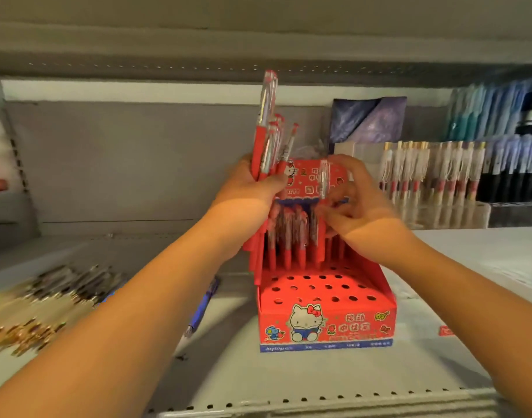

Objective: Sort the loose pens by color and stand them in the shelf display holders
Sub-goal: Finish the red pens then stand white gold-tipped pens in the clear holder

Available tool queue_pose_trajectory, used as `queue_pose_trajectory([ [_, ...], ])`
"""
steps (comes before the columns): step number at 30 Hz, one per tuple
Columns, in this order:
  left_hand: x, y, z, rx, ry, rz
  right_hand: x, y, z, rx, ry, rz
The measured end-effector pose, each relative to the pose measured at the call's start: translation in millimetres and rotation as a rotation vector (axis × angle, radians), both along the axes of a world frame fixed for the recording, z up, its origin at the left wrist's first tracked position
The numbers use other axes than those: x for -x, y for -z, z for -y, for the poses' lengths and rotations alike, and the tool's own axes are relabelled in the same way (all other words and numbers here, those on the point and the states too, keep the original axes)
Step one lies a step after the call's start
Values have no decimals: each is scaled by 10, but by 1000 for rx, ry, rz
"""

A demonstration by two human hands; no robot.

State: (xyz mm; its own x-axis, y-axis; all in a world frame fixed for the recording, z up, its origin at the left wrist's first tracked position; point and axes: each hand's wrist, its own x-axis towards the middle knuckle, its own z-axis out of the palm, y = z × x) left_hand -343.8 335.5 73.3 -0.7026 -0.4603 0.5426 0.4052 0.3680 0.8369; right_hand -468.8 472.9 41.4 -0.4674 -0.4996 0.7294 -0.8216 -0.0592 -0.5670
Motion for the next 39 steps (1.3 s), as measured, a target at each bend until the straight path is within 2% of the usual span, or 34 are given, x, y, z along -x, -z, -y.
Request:
queue_pose_trajectory([
  [4,44,-43,17,-28,1,69,80,-25,-79,64,-19,20],
  [8,119,-95,-5,45,17,110,183,-4,-206,-76,99,-67],
  [13,184,-1,97,134,-123,127,241,63,-171,-146,131,-69],
  [16,181,87,148,203,-82,153,247,67,-158,-195,177,-74],
  [22,151,198,180,215,-5,165,126,95,-202,-401,270,-176],
  [26,112,222,186,255,-28,169,103,85,-183,-308,286,-149],
  [28,101,216,171,316,-41,170,96,72,-185,-256,335,-209],
  [31,79,183,138,310,2,130,61,51,-180,-173,366,-274],
  [33,48,173,102,315,57,126,-26,29,-149,-35,207,-138],
  [36,16,181,28,317,169,117,-186,-28,-84,154,-177,222],
  [39,1,176,-2,292,228,107,-239,-44,-64,249,-311,362],
])
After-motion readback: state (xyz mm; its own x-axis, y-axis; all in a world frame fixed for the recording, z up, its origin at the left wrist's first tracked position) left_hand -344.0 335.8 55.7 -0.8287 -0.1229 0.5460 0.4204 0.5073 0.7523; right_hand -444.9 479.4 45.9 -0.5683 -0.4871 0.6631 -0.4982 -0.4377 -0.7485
